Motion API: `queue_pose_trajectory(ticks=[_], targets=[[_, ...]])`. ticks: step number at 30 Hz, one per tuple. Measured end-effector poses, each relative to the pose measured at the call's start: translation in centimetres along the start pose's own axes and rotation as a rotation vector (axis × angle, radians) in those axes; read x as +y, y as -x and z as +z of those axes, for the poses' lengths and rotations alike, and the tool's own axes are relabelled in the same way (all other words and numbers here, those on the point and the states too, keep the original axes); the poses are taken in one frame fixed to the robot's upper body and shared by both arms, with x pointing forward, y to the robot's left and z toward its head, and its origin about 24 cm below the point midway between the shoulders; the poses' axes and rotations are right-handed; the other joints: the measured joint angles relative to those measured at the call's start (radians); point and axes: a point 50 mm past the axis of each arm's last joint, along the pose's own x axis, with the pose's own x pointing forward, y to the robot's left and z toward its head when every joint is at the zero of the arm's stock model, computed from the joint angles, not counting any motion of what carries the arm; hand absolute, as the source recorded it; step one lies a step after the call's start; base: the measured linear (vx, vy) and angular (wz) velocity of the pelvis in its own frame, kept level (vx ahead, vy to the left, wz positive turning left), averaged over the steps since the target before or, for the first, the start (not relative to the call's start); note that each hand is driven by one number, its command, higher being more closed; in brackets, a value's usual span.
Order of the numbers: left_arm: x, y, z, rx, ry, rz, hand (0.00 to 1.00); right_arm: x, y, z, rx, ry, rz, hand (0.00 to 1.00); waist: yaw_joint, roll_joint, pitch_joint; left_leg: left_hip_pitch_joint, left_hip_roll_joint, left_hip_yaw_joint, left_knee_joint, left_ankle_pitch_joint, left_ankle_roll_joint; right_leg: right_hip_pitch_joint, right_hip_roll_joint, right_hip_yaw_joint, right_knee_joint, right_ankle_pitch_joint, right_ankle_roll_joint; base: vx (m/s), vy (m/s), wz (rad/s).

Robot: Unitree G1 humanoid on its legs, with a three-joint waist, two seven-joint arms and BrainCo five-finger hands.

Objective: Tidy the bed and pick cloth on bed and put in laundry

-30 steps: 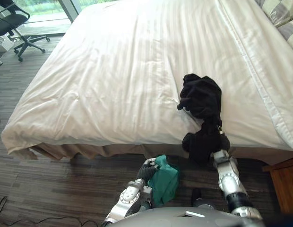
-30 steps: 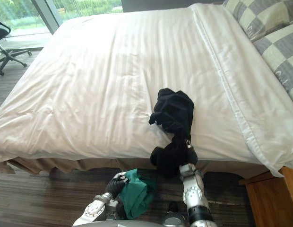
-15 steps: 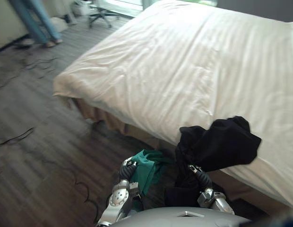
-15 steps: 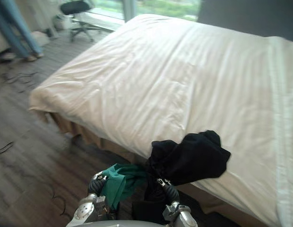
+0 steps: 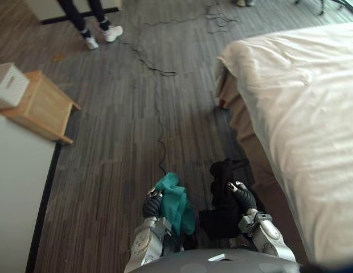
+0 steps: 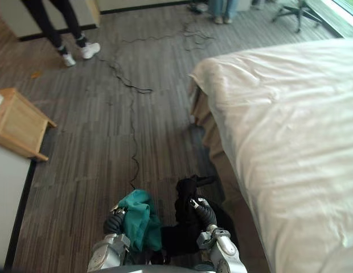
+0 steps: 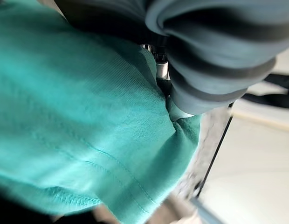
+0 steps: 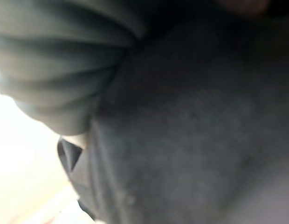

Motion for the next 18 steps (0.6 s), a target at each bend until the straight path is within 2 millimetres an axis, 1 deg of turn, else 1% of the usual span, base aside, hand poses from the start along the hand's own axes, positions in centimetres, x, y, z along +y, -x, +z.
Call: queue_pose_trajectory(ticks=[1, 2, 3, 4, 5, 6, 7, 8, 9, 10, 11, 12, 13, 14, 16, 17, 18], targets=[[0.1, 0.0, -0.1, 0.005, -0.002, 0.002, 1.00, 0.2, 0.2, -0.4, 0.012, -0.014, -0.001, 1.00, 0.002, 0.002, 0.001, 0.025, -0.004, -0.033, -0.038, 0.023, 0.000, 0.000, 0.002, -0.002, -0.005, -0.009, -0.003, 0.08, 0.007, 0.95], [0.0, 0.1, -0.2, 0.010, -0.003, -0.001, 1.00, 0.5, 0.3, -0.9, 0.027, -0.023, 0.006, 1.00, 0.005, 0.001, 0.003, 0.040, -0.010, -0.072, -0.066, 0.040, -0.001, -0.020, -0.007, -0.001, -0.016, -0.001, -0.016, 0.06, 0.008, 0.87], [0.0, 0.1, -0.2, 0.012, -0.006, -0.003, 1.00, 0.7, 0.4, -1.0, 0.033, -0.024, 0.012, 1.00, 0.006, -0.001, 0.004, 0.040, -0.015, -0.089, -0.068, 0.043, -0.003, -0.038, -0.010, 0.001, -0.023, 0.010, -0.034, 0.02, 0.029, 0.87], [0.0, 0.1, -0.3, 0.019, -0.013, -0.008, 1.00, 1.0, 0.5, -1.4, 0.041, -0.025, 0.022, 1.00, 0.009, -0.006, 0.007, 0.039, -0.028, -0.129, -0.080, 0.052, -0.013, -0.080, -0.024, 0.044, -0.017, 0.014, -0.087, 0.00, 0.025, 0.75], [0.0, 0.2, -0.5, 0.027, -0.018, -0.012, 1.00, 1.0, 0.7, -1.6, 0.045, -0.027, 0.021, 1.00, 0.007, -0.006, 0.007, 0.039, -0.035, -0.156, -0.088, 0.061, -0.014, -0.105, -0.023, 0.091, -0.007, 0.000, -0.108, -0.01, 0.001, 1.18], [0.0, 0.2, -1.0, 0.048, -0.028, -0.016, 1.00, 0.9, 1.2, -2.0, 0.049, -0.029, 0.007, 1.00, -0.008, 0.004, 0.013, 0.040, -0.039, -0.211, -0.094, 0.074, -0.013, -0.131, 0.006, 0.205, -0.010, -0.016, -0.124, -0.03, -0.046, 1.43], [0.2, 0.3, -1.6, 0.075, -0.044, -0.021, 1.00, 0.6, 1.8, -2.5, 0.055, -0.033, -0.011, 1.00, -0.018, 0.008, 0.016, 0.044, -0.044, -0.268, -0.098, 0.086, -0.025, -0.137, 0.055, 0.323, -0.052, -0.008, -0.112, -0.03, -0.067, 1.54], [0.6, 0.4, -1.9, 0.091, -0.061, -0.026, 1.00, 0.6, 2.2, -2.9, 0.056, -0.037, -0.022, 1.00, -0.019, -0.003, 0.016, 0.052, -0.052, -0.299, -0.112, 0.098, -0.037, -0.136, 0.079, 0.405, -0.086, 0.001, -0.090, -0.04, -0.087, 1.18], [0.9, 0.5, -2.3, 0.107, -0.072, -0.027, 1.00, 0.3, 2.6, -3.3, 0.061, -0.036, -0.035, 1.00, -0.012, -0.012, 0.015, 0.063, -0.055, -0.321, -0.138, 0.112, -0.044, -0.125, 0.093, 0.436, -0.097, -0.005, -0.058, -0.04, -0.113, 0.67], [1.1, 0.8, -2.7, 0.120, -0.077, -0.027, 1.00, 0.1, 2.6, -3.4, 0.061, -0.034, -0.046, 1.00, -0.005, -0.013, 0.014, 0.075, -0.045, -0.330, -0.163, 0.130, -0.054, -0.118, 0.117, 0.449, -0.117, -0.014, -0.037, -0.04, -0.124, 0.43], [1.1, 1.0, -2.9, 0.131, -0.081, -0.030, 1.00, 0.0, 2.7, -3.4, 0.056, -0.032, -0.053, 1.00, -0.007, -0.016, 0.013, 0.071, -0.041, -0.337, -0.163, 0.134, -0.060, -0.115, 0.126, 0.460, -0.130, -0.020, -0.024, -0.03, -0.127, 0.32], [0.9, 1.3, -3.3, 0.147, -0.087, -0.044, 1.00, -0.2, 2.7, -3.4, 0.047, -0.030, -0.060, 1.00, -0.011, -0.016, 0.006, 0.065, -0.036, -0.345, -0.163, 0.138, -0.065, -0.111, 0.148, 0.466, -0.159, -0.017, -0.016, 0.01, -0.102, 0.29], [0.8, 1.4, -3.4, 0.153, -0.093, -0.056, 1.00, -0.3, 2.7, -3.1, 0.035, -0.026, -0.064, 1.00, -0.010, -0.013, 0.003, 0.065, -0.030, -0.343, -0.163, 0.138, -0.066, -0.100, 0.155, 0.457, -0.180, -0.013, -0.009, 0.04, -0.106, 0.23], [0.5, 1.4, -3.6, 0.158, -0.092, -0.078, 1.00, -0.4, 2.7, -3.1, 0.036, -0.026, -0.066, 1.00, -0.010, -0.024, 0.002, 0.066, -0.022, -0.329, -0.162, 0.134, -0.072, -0.087, 0.158, 0.444, -0.197, -0.011, -0.002, 0.06, -0.079, 0.11], [-0.1, 1.4, -3.7, 0.165, -0.096, -0.105, 1.00, -0.4, 2.7, -3.3, 0.039, -0.047, -0.071, 1.00, -0.009, -0.032, -0.010, 0.069, -0.019, -0.319, -0.163, 0.124, -0.086, -0.072, 0.160, 0.442, -0.202, -0.021, 0.006, 0.07, -0.084, 0.07], [0.1, 1.8, -3.8, 0.178, -0.109, -0.120, 1.00, 0.0, 2.3, -3.7, 0.053, -0.073, -0.060, 1.00, -0.012, -0.043, -0.026, 0.115, -0.040, -0.268, -0.163, 0.105, -0.090, 0.005, 0.155, 0.558, -0.261, 0.017, -0.061, 0.05, -0.050, 0.03], [0.1, 1.8, -3.8, 0.178, -0.109, -0.120, 1.00, 0.0, 2.3, -3.7, 0.053, -0.073, -0.060, 1.00, -0.012, -0.043, -0.026, 0.115, -0.040, -0.268, -0.163, 0.105, -0.090, 0.005, 0.155, 0.558, -0.261, 0.017, -0.061, 0.00, 0.000, 0.00]])
